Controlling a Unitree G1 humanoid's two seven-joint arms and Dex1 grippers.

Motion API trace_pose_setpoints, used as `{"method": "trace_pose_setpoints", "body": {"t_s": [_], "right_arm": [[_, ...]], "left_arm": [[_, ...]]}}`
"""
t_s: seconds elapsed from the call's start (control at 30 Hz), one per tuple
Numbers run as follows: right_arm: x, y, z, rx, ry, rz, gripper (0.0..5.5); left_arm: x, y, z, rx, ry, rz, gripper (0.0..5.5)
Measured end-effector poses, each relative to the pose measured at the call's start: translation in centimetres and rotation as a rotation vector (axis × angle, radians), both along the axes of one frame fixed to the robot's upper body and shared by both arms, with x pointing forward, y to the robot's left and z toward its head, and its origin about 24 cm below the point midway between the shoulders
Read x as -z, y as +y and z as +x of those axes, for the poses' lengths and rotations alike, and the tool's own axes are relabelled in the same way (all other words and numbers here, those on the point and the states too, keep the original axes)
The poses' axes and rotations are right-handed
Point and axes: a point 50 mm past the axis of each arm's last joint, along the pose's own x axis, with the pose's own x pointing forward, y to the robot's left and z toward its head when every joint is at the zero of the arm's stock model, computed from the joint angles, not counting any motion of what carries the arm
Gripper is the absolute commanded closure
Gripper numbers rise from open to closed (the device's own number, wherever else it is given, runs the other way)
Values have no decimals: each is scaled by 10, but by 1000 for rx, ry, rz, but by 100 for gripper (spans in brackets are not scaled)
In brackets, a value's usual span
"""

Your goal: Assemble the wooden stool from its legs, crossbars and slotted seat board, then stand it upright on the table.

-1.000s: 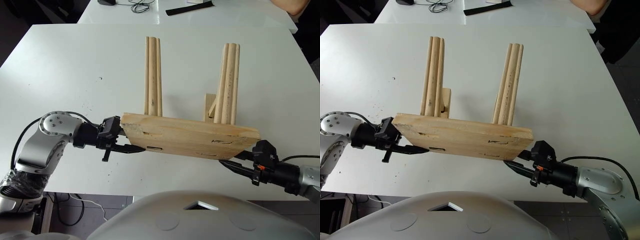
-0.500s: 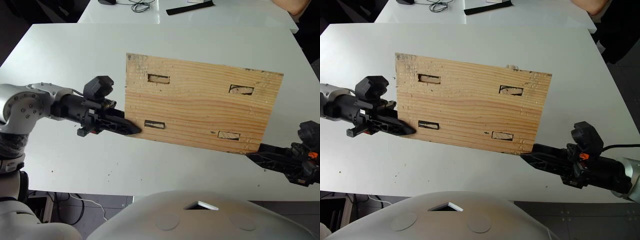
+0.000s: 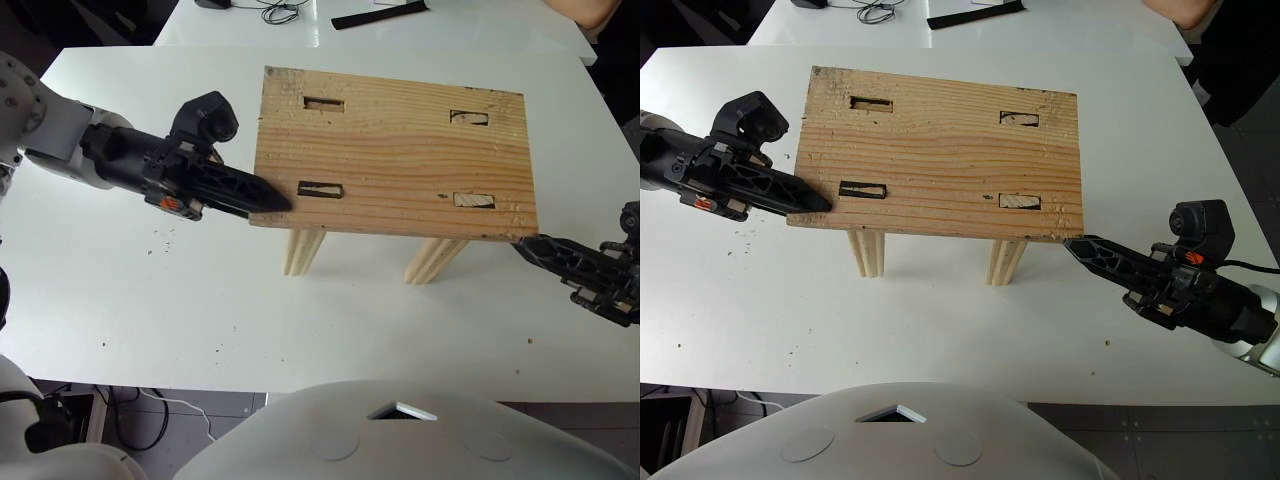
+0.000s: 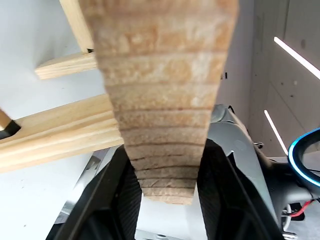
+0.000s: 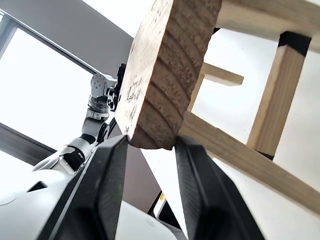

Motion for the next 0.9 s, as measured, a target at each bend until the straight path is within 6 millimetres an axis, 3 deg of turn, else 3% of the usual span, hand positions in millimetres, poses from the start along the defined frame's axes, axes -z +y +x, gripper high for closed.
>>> {"method": "trace_pose_setpoints", "body": {"t_s": [0.1,0.2,0.4,0.73,0.9], "right_arm": [[13,8,-10,98,95,-86,314],[15,12,-15,144,113,-102,271],[18,6,-20,196,133,-102,271],[20,-6,-30,227,190,-138,271],[50,-32,-38,397,231,-350,271]], "left_arm": [[7,-9,1,30,38,32,278],[10,-6,8,-23,49,61,232],[14,14,17,-156,23,15,232],[22,56,-19,-234,-147,-140,232],[71,89,-31,-350,-344,79,232]]}}
